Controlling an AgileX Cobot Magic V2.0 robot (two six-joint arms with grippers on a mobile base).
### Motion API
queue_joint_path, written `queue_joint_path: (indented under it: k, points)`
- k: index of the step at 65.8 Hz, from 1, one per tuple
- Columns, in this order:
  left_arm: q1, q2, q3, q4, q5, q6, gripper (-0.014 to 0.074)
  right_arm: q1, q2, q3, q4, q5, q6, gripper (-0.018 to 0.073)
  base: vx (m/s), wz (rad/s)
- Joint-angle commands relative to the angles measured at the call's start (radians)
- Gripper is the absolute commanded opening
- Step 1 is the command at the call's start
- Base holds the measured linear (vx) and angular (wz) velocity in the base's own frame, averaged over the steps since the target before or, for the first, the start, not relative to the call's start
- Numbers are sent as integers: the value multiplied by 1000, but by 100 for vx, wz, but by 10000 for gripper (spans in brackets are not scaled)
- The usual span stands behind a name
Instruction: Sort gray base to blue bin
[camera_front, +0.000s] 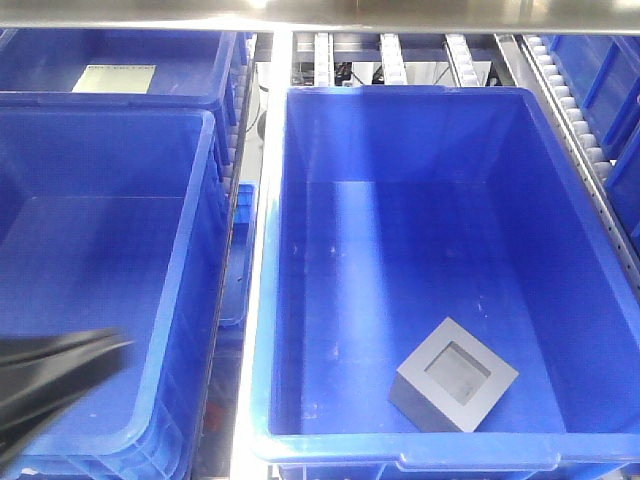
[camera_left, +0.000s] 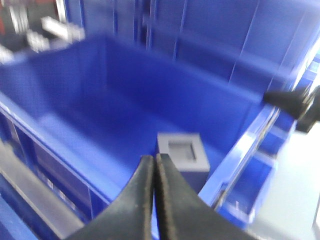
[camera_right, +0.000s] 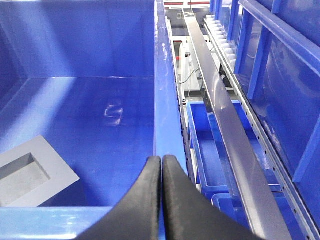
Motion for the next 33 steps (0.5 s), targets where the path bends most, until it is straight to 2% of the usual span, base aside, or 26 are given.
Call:
queue_joint_path:
  k: [1,15,33]
  points:
    - [1,-78,13,5,-94,-7,-6,-3,18,1,-5,-64,-12,-5,0,0]
    - [1,-223,72,-3,-89,-9,-6,-3,18,1,-5,-64,-12,-5,0,0]
    - [1,-237,74,-3,-87,-9,-6,-3,18,1,-5,-64,-12,-5,0,0]
